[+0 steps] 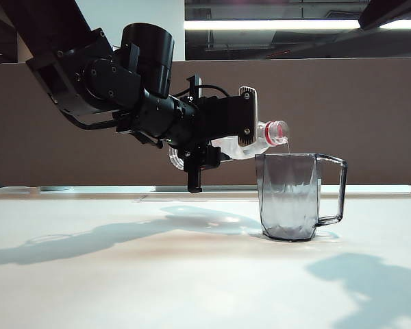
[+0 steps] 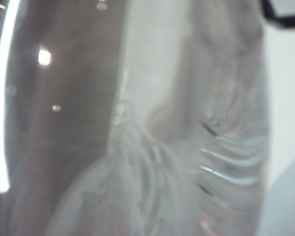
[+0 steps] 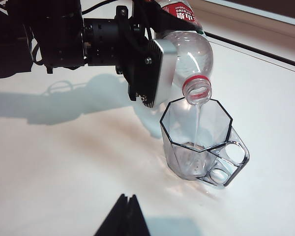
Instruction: Pick up the mineral water bottle with the left hand on the table and pour water into the mug until it's half full.
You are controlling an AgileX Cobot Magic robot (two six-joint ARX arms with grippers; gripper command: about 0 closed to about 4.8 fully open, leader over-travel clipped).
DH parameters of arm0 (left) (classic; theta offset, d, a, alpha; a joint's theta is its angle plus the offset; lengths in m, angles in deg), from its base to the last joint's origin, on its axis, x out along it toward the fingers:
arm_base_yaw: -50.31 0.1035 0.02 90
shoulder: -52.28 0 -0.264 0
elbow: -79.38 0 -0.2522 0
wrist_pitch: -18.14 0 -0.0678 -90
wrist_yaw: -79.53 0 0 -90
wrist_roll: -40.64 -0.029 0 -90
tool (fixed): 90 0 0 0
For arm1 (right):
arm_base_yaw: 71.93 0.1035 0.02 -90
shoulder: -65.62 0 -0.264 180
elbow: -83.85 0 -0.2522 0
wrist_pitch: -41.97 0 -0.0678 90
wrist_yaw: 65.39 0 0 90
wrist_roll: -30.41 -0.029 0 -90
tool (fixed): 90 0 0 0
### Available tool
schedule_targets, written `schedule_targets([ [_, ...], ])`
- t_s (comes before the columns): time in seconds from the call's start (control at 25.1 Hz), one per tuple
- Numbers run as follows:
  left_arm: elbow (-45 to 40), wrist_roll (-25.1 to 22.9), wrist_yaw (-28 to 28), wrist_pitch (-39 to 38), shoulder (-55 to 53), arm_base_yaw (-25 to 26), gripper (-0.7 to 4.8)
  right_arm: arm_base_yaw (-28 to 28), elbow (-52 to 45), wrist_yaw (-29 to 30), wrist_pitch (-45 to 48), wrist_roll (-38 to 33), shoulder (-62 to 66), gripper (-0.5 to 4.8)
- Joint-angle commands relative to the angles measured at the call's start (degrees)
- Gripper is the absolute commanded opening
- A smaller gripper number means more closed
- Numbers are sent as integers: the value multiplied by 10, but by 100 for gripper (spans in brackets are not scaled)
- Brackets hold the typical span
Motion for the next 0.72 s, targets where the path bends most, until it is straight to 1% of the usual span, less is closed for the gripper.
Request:
schedule_targets([
  [0.04, 8, -12, 3, 33, 6, 0, 179, 0, 3, -2, 0, 2, -2, -8],
  [0.72, 8, -22, 3, 34, 6, 0, 179, 0, 3, 0, 0, 2, -2, -8],
])
